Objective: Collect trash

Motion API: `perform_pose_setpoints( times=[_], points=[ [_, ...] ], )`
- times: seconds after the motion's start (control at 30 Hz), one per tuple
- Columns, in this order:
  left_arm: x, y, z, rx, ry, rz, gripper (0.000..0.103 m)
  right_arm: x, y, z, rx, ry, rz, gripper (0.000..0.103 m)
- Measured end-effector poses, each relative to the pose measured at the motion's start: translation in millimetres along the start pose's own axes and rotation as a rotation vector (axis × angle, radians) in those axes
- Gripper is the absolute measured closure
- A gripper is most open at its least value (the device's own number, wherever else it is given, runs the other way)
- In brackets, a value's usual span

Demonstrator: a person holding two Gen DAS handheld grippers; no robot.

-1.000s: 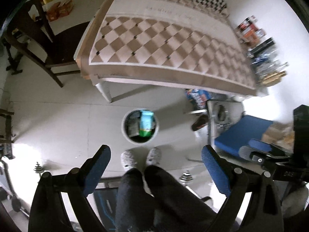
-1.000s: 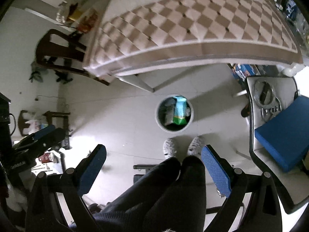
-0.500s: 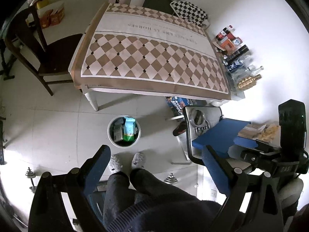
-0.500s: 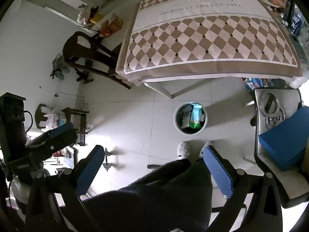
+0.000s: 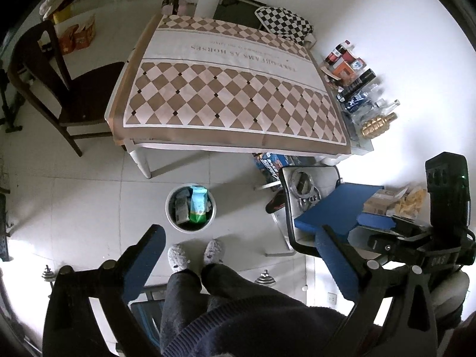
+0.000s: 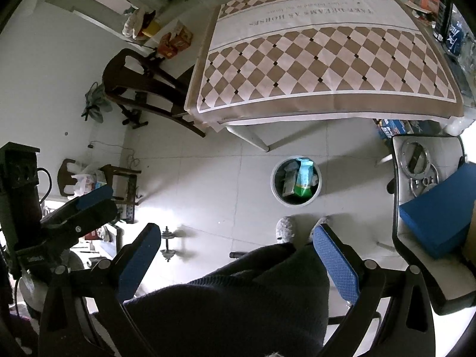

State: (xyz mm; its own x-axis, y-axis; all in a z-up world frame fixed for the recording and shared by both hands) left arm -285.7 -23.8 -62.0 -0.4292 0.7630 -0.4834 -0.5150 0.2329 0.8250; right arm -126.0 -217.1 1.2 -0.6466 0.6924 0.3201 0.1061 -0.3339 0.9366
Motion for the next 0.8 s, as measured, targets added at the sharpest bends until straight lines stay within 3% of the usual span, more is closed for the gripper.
perform_pose_setpoints(
  times=[0.8],
  points=[
    [-13,0,-1,0.019,-0.024,-0.032,0.0,-2,8,-8,0.016,0.016,0.004,0.0]
  ],
)
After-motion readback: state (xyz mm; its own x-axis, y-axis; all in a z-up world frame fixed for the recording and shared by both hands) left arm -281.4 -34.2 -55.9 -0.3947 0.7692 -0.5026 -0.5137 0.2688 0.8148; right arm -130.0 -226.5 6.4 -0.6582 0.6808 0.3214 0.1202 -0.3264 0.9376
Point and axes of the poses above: each gripper's, at about its wrist camera, not at the fingertips, and y roughly against the way its jaws point, x to its left, z to its top, the point moved 1 cm from there along -y, roughly the way its jaws point, and after that the axes turned 9 degrees about -z, right-handed, at the moved point
